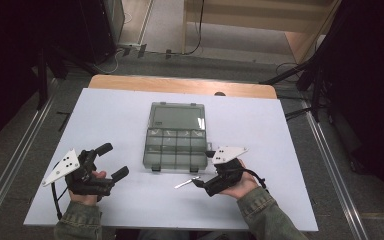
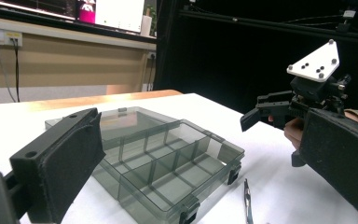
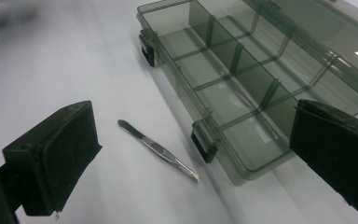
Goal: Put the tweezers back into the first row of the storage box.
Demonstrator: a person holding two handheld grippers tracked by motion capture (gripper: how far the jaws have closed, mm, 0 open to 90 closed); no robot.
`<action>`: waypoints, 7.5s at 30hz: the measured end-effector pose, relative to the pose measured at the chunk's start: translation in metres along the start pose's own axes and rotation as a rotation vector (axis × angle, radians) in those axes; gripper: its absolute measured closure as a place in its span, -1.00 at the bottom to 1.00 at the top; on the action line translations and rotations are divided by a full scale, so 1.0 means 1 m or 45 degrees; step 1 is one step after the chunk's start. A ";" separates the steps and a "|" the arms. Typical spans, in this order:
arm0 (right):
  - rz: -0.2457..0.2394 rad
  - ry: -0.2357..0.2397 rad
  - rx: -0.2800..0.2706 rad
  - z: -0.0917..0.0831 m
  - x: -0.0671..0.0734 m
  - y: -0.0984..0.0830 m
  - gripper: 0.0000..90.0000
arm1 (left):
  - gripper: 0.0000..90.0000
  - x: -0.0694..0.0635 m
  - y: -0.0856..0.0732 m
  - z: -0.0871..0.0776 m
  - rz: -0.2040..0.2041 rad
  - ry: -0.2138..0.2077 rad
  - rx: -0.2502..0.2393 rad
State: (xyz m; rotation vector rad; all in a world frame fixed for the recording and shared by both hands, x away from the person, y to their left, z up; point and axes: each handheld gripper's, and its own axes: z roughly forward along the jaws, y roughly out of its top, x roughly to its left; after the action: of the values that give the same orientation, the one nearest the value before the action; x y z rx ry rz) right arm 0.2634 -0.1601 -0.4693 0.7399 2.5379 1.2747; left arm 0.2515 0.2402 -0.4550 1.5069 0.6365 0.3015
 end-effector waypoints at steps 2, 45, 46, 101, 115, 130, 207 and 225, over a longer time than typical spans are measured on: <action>-0.009 0.010 0.013 0.002 0.001 0.002 -0.96 | -1.00 0.000 0.000 0.000 0.000 0.001 0.001; -0.281 0.202 0.323 0.050 0.023 0.010 -0.62 | -1.00 0.001 0.000 0.000 -0.004 -0.003 -0.003; -0.281 0.202 0.323 0.050 0.023 0.010 -0.62 | -1.00 0.001 0.000 0.000 -0.004 -0.003 -0.004; -0.163 0.149 0.468 0.040 0.015 0.017 0.91 | -1.00 0.000 0.000 0.000 -0.002 -0.006 -0.005; -0.190 0.139 0.388 0.027 0.008 0.043 0.91 | -1.00 0.001 0.000 0.000 -0.005 -0.005 -0.005; -0.211 0.098 0.337 0.021 -0.004 0.064 0.91 | -1.00 0.001 0.000 0.000 -0.007 -0.005 -0.002; 0.205 -0.186 0.339 0.018 -0.063 0.088 -1.00 | -1.00 0.004 0.000 0.003 -0.005 -0.011 -0.009; 0.346 -0.302 0.183 -0.045 -0.061 0.041 -1.00 | -1.00 0.003 0.000 0.006 -0.008 -0.012 -0.004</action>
State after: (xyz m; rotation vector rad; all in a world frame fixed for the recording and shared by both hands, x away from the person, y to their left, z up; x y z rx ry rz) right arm 0.3113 -0.2026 -0.4116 1.2242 2.4130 1.0093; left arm 0.2573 0.2372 -0.4558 1.5022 0.6325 0.2904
